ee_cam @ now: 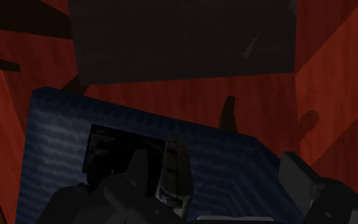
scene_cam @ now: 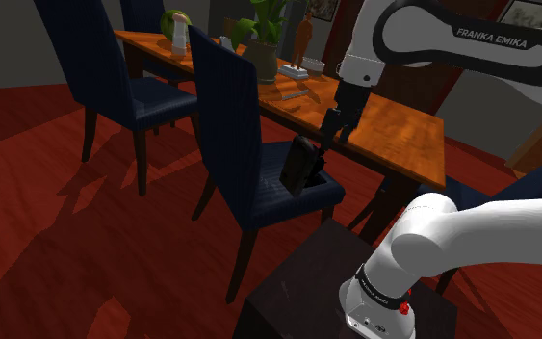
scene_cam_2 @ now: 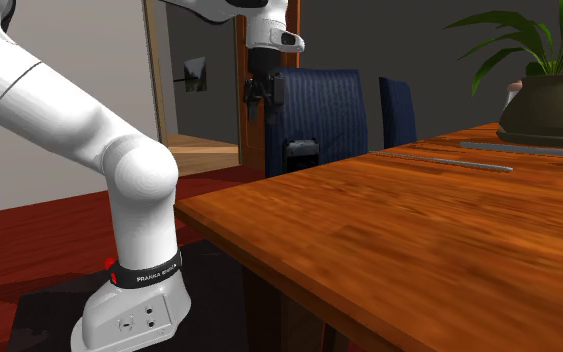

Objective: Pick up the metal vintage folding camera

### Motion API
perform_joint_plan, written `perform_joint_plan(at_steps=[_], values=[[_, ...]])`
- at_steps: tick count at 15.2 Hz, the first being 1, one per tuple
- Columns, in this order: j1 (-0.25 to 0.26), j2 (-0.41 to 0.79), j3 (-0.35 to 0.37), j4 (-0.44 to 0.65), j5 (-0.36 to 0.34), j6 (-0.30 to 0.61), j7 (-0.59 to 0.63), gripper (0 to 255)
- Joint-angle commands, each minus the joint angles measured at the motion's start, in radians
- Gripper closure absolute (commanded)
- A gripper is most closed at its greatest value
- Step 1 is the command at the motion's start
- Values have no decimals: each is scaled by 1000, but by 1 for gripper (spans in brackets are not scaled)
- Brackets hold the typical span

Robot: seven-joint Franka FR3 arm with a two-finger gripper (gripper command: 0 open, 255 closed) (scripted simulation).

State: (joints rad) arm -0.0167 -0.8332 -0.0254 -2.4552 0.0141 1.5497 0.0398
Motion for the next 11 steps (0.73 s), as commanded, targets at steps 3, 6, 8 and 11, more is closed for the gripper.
perform_joint_plan(at_steps=[3, 6, 8, 11], values=[[-10, 64, -2, 6, -23, 61, -2, 0], [-25, 165, -6, 24, -56, 149, -2, 0], [-29, 191, -8, 17, -65, 183, -1, 0], [-29, 193, -8, -22, -66, 223, 0, 0]])
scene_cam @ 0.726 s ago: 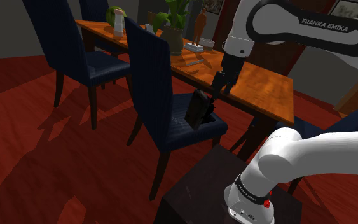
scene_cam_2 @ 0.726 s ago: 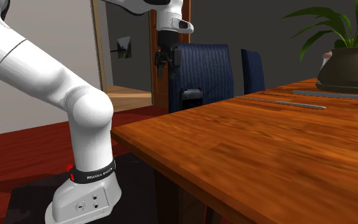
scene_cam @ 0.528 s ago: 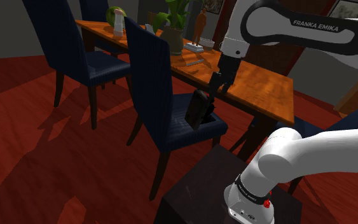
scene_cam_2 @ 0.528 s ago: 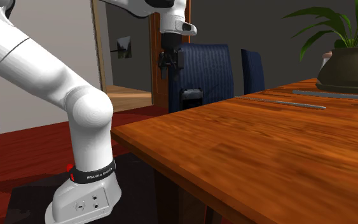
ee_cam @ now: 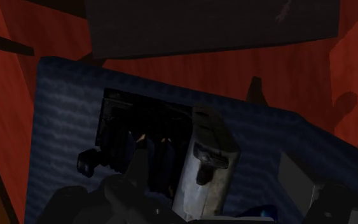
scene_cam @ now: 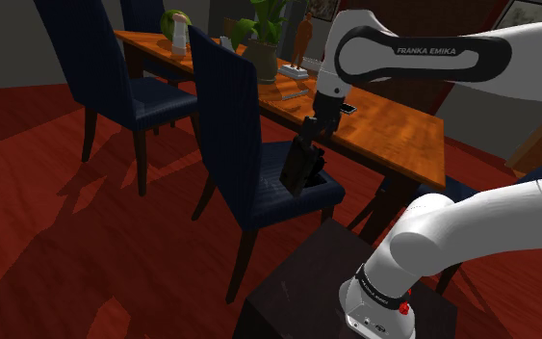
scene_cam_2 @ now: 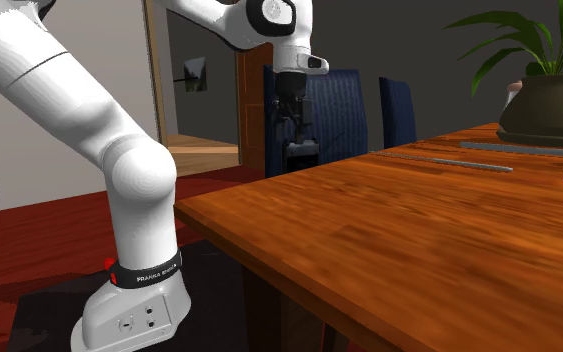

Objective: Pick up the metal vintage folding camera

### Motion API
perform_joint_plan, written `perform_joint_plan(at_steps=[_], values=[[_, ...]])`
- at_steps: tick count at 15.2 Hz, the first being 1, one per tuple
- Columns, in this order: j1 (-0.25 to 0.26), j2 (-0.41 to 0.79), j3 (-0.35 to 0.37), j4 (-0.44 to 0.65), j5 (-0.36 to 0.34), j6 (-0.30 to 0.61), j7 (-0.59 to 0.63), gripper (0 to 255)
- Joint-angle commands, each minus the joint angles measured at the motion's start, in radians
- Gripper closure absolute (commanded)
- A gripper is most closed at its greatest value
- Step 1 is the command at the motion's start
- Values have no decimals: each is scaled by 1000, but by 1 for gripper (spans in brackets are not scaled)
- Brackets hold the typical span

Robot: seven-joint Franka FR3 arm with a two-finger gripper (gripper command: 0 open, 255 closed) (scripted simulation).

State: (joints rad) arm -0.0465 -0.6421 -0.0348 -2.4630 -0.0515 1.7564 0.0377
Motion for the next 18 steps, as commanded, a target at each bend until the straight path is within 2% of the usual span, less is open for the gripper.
perform_joint_plan(at_steps=[1, 5, 6, 15, 18], values=[[0, 3, 1, -27, 0, 30, 3, 0], [0, 7, 0, -59, -1, 66, 4, 0], [0, 4, 0, -63, -1, 67, 4, 255], [0, 7, 0, -59, -1, 66, 4, 255], [0, 2, 1, -22, 0, 25, 2, 255]])
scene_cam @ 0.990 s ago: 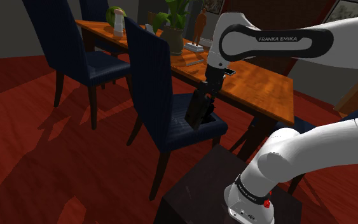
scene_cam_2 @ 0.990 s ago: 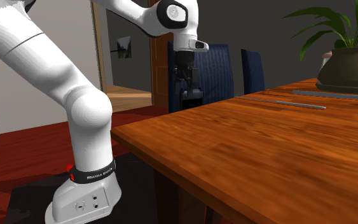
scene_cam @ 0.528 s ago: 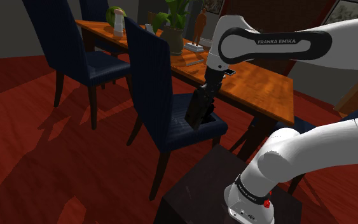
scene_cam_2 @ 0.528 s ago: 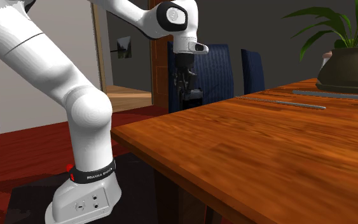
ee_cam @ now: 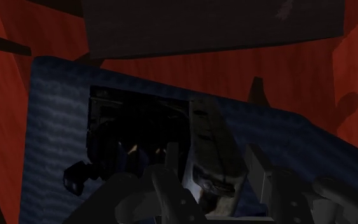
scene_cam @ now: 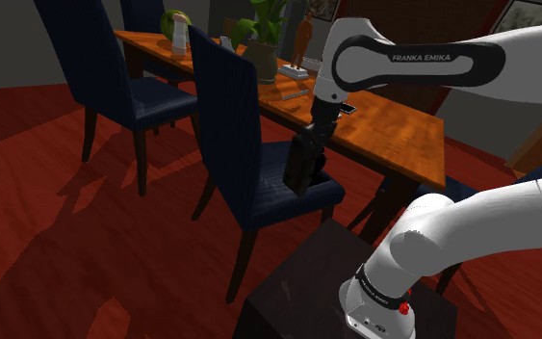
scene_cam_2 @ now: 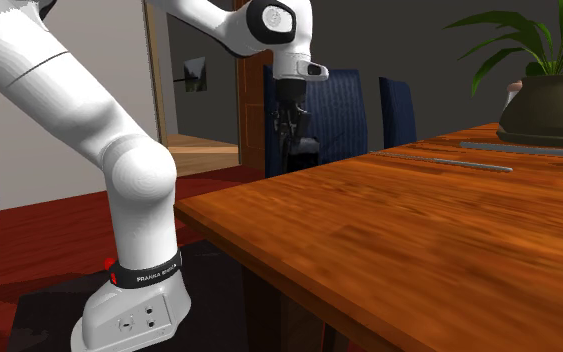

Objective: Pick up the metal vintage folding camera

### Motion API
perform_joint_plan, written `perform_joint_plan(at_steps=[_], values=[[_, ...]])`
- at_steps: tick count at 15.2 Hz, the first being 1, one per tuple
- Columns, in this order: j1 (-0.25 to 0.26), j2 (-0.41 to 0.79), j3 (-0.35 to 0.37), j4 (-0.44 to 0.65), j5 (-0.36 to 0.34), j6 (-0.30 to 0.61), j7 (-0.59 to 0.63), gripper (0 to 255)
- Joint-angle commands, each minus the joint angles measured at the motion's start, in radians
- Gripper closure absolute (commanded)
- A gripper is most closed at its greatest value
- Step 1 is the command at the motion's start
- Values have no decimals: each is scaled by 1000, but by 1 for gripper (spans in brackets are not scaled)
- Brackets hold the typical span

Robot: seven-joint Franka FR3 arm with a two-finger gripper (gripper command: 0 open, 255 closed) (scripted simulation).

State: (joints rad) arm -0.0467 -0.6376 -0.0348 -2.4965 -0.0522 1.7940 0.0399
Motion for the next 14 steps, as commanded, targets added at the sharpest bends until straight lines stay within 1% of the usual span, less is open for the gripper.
perform_joint_plan(at_steps=[1, 12, 14], values=[[0, -3, 1, 25, 1, -27, 0, 255], [1, 1, 4, 176, 4, -173, -5, 255], [1, 2, 4, 178, 4, -175, -5, 255]])
